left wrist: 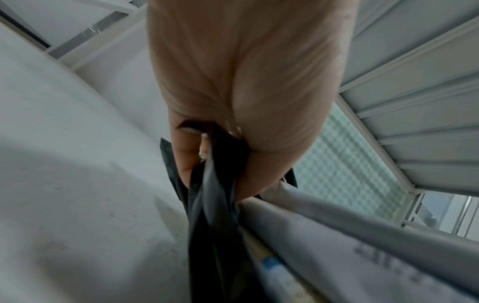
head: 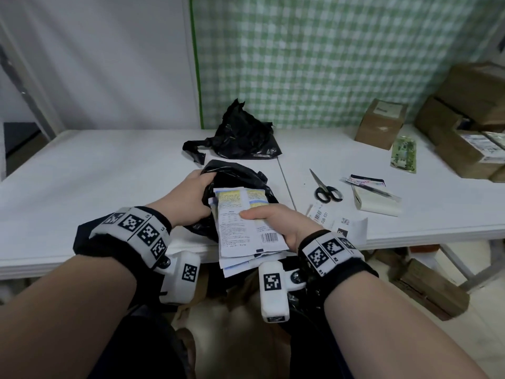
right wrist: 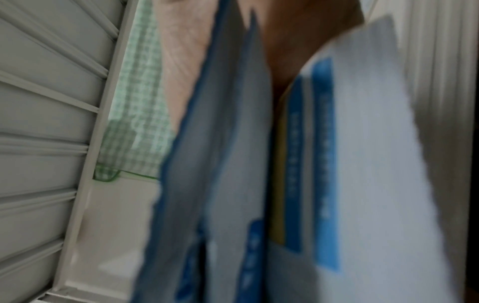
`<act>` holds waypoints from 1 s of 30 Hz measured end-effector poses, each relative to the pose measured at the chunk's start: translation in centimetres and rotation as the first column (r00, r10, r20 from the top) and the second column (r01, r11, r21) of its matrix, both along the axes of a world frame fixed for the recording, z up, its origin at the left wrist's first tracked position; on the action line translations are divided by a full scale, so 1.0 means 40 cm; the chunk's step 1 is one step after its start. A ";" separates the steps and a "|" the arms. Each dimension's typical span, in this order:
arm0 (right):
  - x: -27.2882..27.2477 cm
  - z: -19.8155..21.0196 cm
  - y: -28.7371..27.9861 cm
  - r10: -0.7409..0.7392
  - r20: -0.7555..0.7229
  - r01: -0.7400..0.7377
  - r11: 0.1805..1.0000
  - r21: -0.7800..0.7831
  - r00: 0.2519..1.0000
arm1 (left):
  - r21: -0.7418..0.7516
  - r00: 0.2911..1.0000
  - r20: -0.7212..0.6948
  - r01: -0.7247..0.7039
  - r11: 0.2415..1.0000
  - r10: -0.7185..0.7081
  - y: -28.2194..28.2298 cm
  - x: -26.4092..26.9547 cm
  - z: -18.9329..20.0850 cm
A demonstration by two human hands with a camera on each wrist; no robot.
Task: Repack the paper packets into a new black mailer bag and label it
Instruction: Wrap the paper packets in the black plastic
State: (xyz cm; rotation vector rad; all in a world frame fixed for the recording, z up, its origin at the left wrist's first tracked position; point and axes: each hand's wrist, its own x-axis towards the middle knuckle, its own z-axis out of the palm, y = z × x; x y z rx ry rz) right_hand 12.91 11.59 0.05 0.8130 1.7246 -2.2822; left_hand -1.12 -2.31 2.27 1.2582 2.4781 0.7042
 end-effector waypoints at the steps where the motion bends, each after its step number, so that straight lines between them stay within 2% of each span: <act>1: -0.004 0.003 -0.002 0.002 0.017 -0.002 1.000 0.001 1.000 | 0.003 1.000 -0.007 0.019 1.000 -0.019 -0.003 0.001 -0.003; 6: -0.039 0.001 -0.009 -0.146 0.057 0.145 0.989 0.010 0.988 | 0.017 0.990 -0.009 0.141 0.990 -0.141 -0.022 0.011 -0.018; 9: -0.061 0.001 -0.014 -0.260 0.066 0.262 0.965 -0.024 0.963 | 0.039 0.974 -0.085 0.213 0.976 -0.209 -0.027 0.029 -0.029; 15: -0.100 -0.006 -0.013 -0.518 0.022 0.517 0.855 0.049 0.855 | -0.073 0.968 -0.228 0.089 0.993 -0.103 -0.039 0.047 -0.047; 19: -0.115 -0.013 -0.008 -0.583 0.029 0.577 0.808 0.117 0.812 | -0.050 0.946 -0.312 0.077 0.996 -0.089 -0.036 0.066 -0.039; 24: -0.127 -0.022 0.006 -0.567 -0.040 0.564 0.805 0.187 0.823 | 0.050 0.909 -0.416 0.031 0.998 -0.008 -0.034 0.060 -0.042; 27: -0.129 -0.011 0.006 -0.575 -0.038 0.568 0.793 0.222 0.817 | 0.095 0.881 -0.470 0.113 0.989 -0.056 -0.024 0.057 -0.045; 30: -0.139 -0.001 0.011 -0.627 -0.056 0.623 0.752 0.216 0.777 | 0.048 0.895 -0.428 0.164 0.985 -0.128 -0.020 0.052 -0.062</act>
